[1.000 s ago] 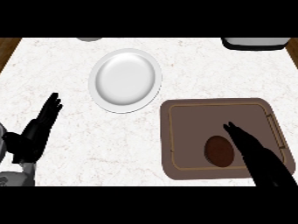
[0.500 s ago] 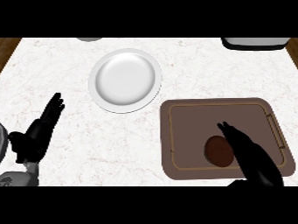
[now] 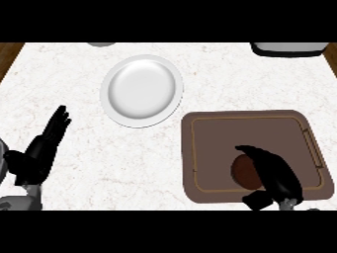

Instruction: Pick the cupcake from the tray and place it in the plate

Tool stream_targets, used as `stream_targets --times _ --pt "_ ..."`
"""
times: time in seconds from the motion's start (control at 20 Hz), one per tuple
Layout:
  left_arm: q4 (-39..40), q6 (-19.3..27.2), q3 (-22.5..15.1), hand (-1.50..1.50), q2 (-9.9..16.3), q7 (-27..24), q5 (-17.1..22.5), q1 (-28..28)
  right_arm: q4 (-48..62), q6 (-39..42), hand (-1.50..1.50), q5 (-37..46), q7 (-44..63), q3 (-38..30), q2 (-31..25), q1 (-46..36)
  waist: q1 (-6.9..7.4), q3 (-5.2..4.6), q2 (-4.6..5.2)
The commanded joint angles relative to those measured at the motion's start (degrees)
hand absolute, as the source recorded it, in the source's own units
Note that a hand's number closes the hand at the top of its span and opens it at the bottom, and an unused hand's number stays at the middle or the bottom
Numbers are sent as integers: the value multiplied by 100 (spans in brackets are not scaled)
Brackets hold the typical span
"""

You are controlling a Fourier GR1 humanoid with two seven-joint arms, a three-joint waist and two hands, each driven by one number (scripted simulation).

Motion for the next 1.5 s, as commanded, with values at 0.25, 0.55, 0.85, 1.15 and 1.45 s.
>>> stream_targets --times 0.25,0.55,0.85,1.15,1.45 --pt "543 -206 338 0 -123 26 -74 -550 687 -98 150 270 -955 -66 299 -186 -20 3 6" --pt "84 -259 312 0 -114 -53 -178 -7 -279 -601 150 896 -957 197 313 289 -33 1 -11" --pt "-412 -201 205 0 -152 297 -243 86 1514 -1175 150 1067 -335 -996 659 -1021 64 8 4" --pt "25 -288 326 0 -257 -112 -386 49 662 -1174 150 997 -660 -1159 609 -1060 -15 2 -5" --pt "264 -160 318 0 -461 -330 -512 104 -848 -832 150 1420 -12 -891 643 -966 -50 -2 -13"
